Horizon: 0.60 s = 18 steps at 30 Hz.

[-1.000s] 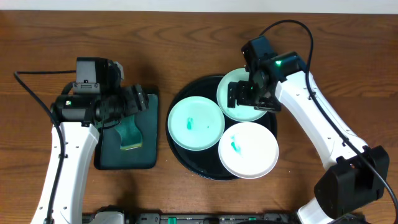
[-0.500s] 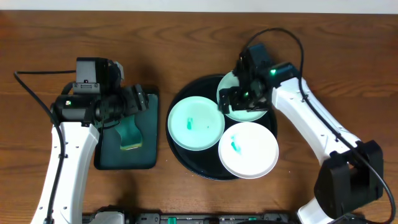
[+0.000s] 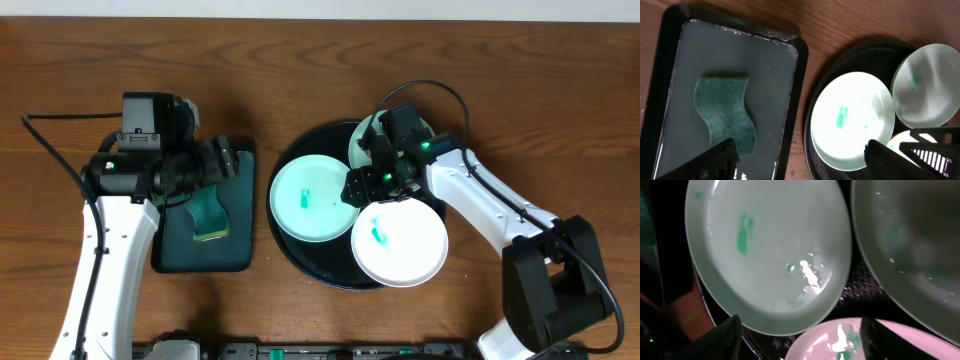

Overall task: Clean dirty plates on tray and stack at the side
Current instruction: 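Grip the top plate rim with the right gripper and tilt it up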

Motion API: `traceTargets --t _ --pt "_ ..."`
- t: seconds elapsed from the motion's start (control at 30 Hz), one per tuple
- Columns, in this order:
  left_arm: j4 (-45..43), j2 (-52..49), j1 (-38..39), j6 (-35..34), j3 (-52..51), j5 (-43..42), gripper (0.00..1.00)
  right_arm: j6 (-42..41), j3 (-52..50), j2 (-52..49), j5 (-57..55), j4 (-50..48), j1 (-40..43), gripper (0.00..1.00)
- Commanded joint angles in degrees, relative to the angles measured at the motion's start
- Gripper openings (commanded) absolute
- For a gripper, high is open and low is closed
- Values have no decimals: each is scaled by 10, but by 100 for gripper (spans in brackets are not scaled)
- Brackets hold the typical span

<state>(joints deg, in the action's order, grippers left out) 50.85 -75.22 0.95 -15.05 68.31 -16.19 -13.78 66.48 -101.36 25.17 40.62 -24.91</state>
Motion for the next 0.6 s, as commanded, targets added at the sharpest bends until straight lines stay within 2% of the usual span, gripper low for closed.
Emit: traceTargets --t 0.0,0.27,0.4,0.57 --pt "1 1 -2 -2 13 2 82 -16 0 -7 0 -10 -19 72" --pt "1 1 -2 -2 13 2 82 -55 0 -35 -29 -52 -42 69" --pt "1 1 -2 -3 13 2 82 -97 0 -44 -49 -56 -42 58" --pt "1 1 -2 -3 13 2 82 -97 0 -51 -54 -64 -42 59"
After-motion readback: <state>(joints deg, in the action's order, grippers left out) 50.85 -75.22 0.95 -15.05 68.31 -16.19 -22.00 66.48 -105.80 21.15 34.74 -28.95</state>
